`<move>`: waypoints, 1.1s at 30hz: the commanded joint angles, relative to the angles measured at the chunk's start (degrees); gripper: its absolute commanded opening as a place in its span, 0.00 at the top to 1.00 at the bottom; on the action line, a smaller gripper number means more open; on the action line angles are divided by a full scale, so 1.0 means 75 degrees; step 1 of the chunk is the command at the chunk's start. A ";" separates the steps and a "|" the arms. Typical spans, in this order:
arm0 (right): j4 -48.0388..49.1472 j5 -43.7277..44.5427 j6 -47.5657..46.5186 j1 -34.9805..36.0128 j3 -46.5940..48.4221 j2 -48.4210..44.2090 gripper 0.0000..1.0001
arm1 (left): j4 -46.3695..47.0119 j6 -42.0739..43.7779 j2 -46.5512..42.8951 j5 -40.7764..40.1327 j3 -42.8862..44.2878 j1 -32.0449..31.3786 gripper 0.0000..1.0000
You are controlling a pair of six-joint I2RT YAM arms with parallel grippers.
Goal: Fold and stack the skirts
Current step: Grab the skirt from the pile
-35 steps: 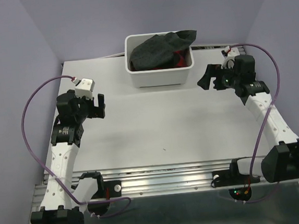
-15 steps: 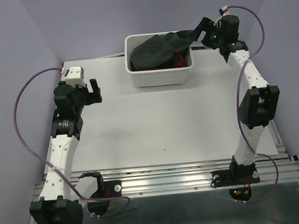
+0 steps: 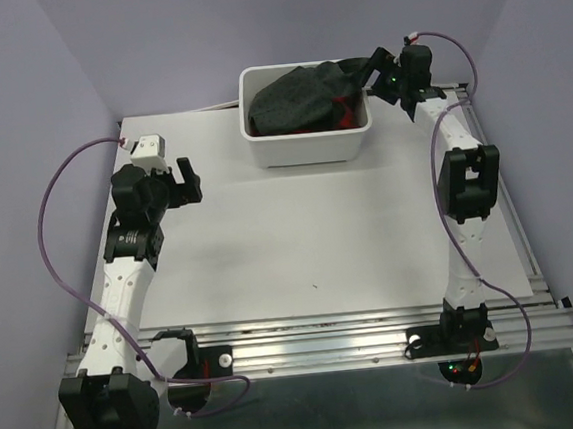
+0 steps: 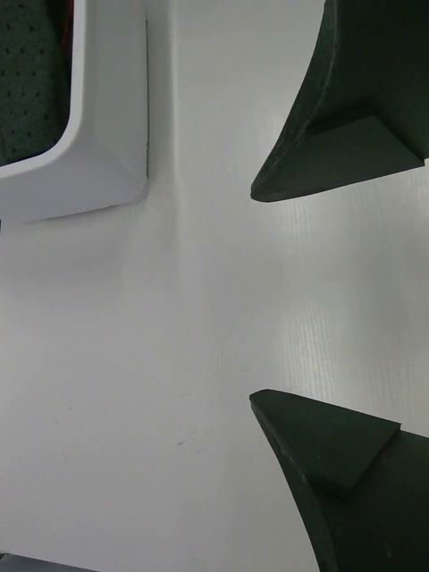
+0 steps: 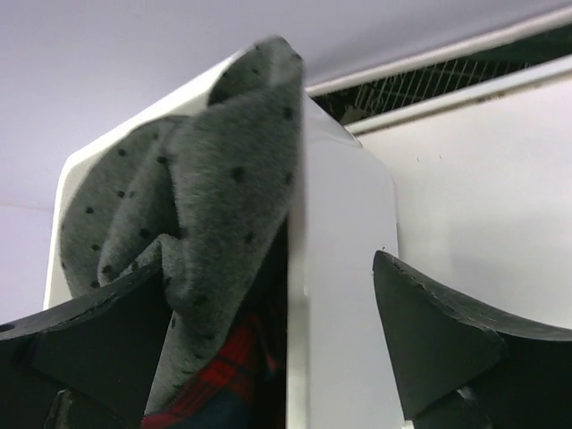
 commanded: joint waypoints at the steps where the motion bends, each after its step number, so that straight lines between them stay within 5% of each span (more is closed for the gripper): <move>1: 0.0836 0.0417 -0.0125 0.0144 0.0651 -0.0084 0.07 | 0.0493 -0.0120 -0.0049 0.0171 -0.0238 -0.0009 0.01; 10: 0.0953 0.0008 -0.0383 0.0214 0.0664 -0.0307 0.16 | 0.0657 -0.0132 -0.0003 0.0183 -0.0449 -0.0009 0.01; 12: 0.0989 -0.0167 -0.0337 0.0214 0.0640 -0.0296 0.35 | 0.0657 -0.0178 0.0079 0.0195 -0.0437 -0.0009 0.01; 13: 0.0989 -0.0192 -0.0313 0.0284 0.0651 -0.0272 0.35 | 0.0657 -0.0179 0.0091 0.0195 -0.0426 -0.0009 0.01; 17: 0.1281 -0.0367 -0.0219 0.0285 0.0617 -0.0284 0.82 | 0.0657 -0.0144 0.0115 0.0148 -0.0320 -0.0009 0.01; 20: 0.1796 -0.1022 -0.0300 0.0425 0.0512 -0.0576 0.99 | 0.0633 -0.0085 0.0080 0.0113 -0.0250 -0.0009 0.01; 26: 0.2172 -0.2079 -0.0758 0.1011 0.1728 -0.0846 0.99 | 0.0622 -0.0330 -0.0003 0.0136 -0.0086 0.0003 0.01; 33: 0.3555 -0.0595 -0.0957 0.1748 0.3274 -0.1011 0.99 | 0.0926 -0.0940 -0.0307 0.0828 -0.0191 0.0003 0.01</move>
